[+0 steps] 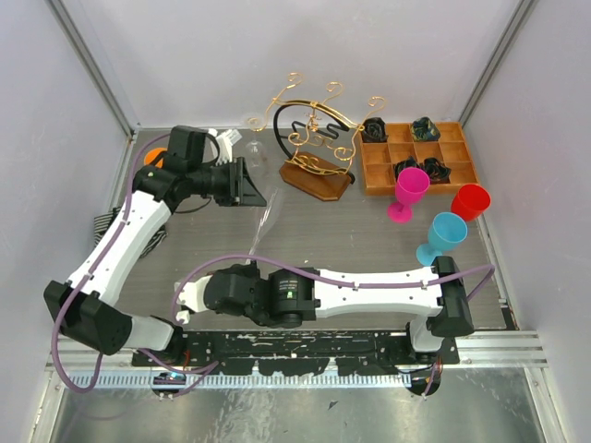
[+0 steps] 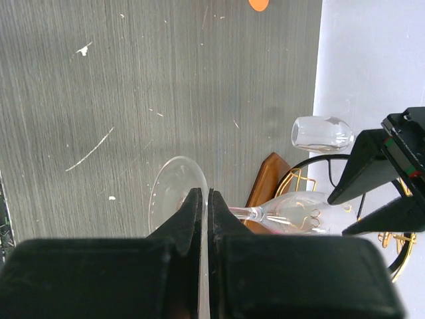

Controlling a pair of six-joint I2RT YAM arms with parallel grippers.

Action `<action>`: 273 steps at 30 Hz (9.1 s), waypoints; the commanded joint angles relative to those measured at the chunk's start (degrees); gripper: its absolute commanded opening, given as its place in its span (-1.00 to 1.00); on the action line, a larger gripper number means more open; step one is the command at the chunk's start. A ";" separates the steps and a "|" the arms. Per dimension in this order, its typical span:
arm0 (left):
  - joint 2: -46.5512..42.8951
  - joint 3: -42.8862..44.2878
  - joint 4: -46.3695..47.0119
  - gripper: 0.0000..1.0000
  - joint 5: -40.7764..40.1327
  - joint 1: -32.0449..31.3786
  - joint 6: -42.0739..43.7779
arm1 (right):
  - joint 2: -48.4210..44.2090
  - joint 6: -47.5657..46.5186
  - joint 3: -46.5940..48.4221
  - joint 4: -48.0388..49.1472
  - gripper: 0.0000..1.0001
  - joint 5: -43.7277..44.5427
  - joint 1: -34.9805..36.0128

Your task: Take the wine glass off the wine glass rack

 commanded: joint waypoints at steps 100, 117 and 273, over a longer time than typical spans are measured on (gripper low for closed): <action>2.81 -47.40 107.71 -0.41 -75.39 -8.55 32.99 | -38.62 36.33 -13.71 -0.43 0.47 28.64 -10.99; 17.64 -48.11 126.73 0.11 -87.69 -12.91 36.42 | -41.07 31.80 -15.29 1.67 0.44 28.48 -14.30; 22.95 2.36 62.59 -1.00 -8.20 11.70 -54.00 | -17.12 57.73 8.74 8.61 0.09 -23.35 -56.40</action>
